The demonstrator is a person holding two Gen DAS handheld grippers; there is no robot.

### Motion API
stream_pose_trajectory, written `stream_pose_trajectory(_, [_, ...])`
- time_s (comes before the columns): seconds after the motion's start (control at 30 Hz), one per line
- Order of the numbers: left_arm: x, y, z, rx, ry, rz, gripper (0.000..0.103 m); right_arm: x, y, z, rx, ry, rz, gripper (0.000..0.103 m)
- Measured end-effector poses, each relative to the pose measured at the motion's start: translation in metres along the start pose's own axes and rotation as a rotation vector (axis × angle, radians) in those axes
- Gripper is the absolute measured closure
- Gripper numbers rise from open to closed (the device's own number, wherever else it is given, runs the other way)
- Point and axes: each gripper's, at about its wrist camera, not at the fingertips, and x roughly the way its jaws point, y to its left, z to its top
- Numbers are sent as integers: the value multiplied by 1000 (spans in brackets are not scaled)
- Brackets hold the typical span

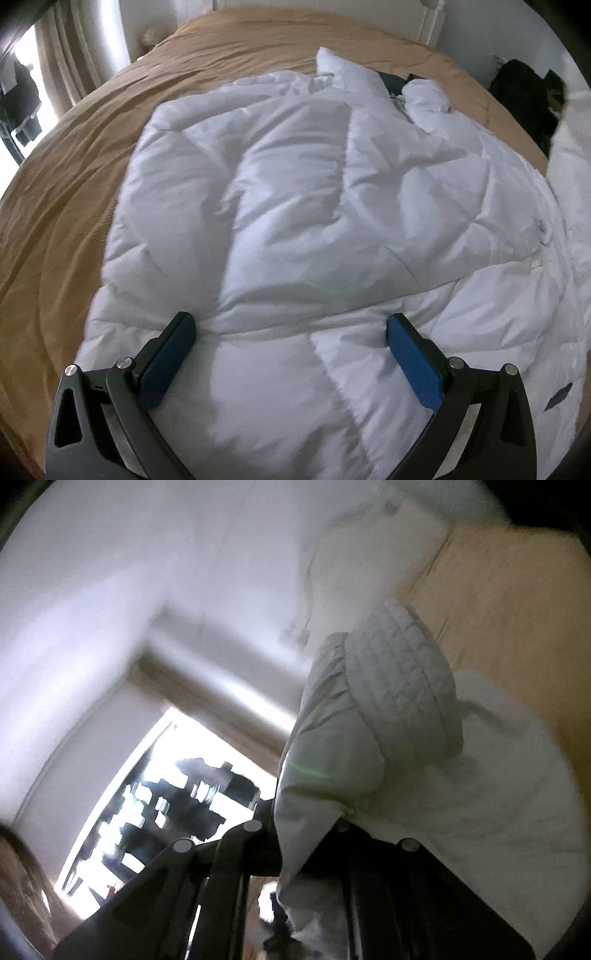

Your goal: Fold large clothes

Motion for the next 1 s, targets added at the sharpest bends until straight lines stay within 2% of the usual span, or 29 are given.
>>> stream_pose_trajectory(0.1, [-12, 15, 2, -28, -25, 39, 1, 72, -3, -37, -37, 158, -46, 94])
stream_pose_trajectory(0.2, [-25, 44, 8, -86, -53, 62, 1, 126, -29, -80, -3, 286, -104, 94])
stream_pose_trajectory(0.33, [-31, 70, 13, -130, -91, 77, 1, 186, -86, -115, 0, 420, -310, 92])
stream_pose_trajectory(0.43, [-25, 77, 16, -156, -72, 56, 1, 201, -107, -126, 0, 457, -335, 92])
stream_pose_trajectory(0.53, [-17, 77, 15, -169, -47, 25, 1, 198, -90, -118, -26, 491, -372, 88])
stream_pose_trajectory(0.57, [-14, 74, 17, -167, -40, 15, 1, 188, -70, -114, -47, 491, -371, 85])
stream_pose_trajectory(0.6, [-14, 72, 18, -163, -38, 8, 1, 177, -56, -112, -79, 479, -366, 71])
stream_pose_trajectory(0.63, [-15, 71, 16, -161, -39, 6, 1, 164, -47, -108, -112, 452, -352, 49])
stream_pose_trajectory(0.67, [-15, 68, 19, -158, -38, 2, 1, 154, -34, -104, -139, 415, -328, 37])
stream_pose_trajectory(0.7, [-17, 66, 18, -160, -37, 0, 1, 144, -25, -102, -155, 383, -305, 19])
stream_pose_trajectory(0.73, [-20, 64, 21, -161, -37, -14, 1, 134, -13, -98, -170, 340, -281, 14])
stream_pose_trajectory(0.77, [-24, 61, 21, -161, -43, -28, 1, 121, -11, -93, -179, 286, -279, 14])
stream_pose_trajectory(0.87, [-36, 51, 30, -151, -62, -64, 1, 117, -19, -85, -200, 205, -489, 14])
stream_pose_trajectory(0.9, [-39, 48, 32, -150, -63, -74, 1, 124, -30, -85, -200, 203, -552, 15])
stream_pose_trajectory(1.0, [-43, 38, 41, -145, -70, -96, 1, 166, -54, -98, -190, 282, -614, 30])
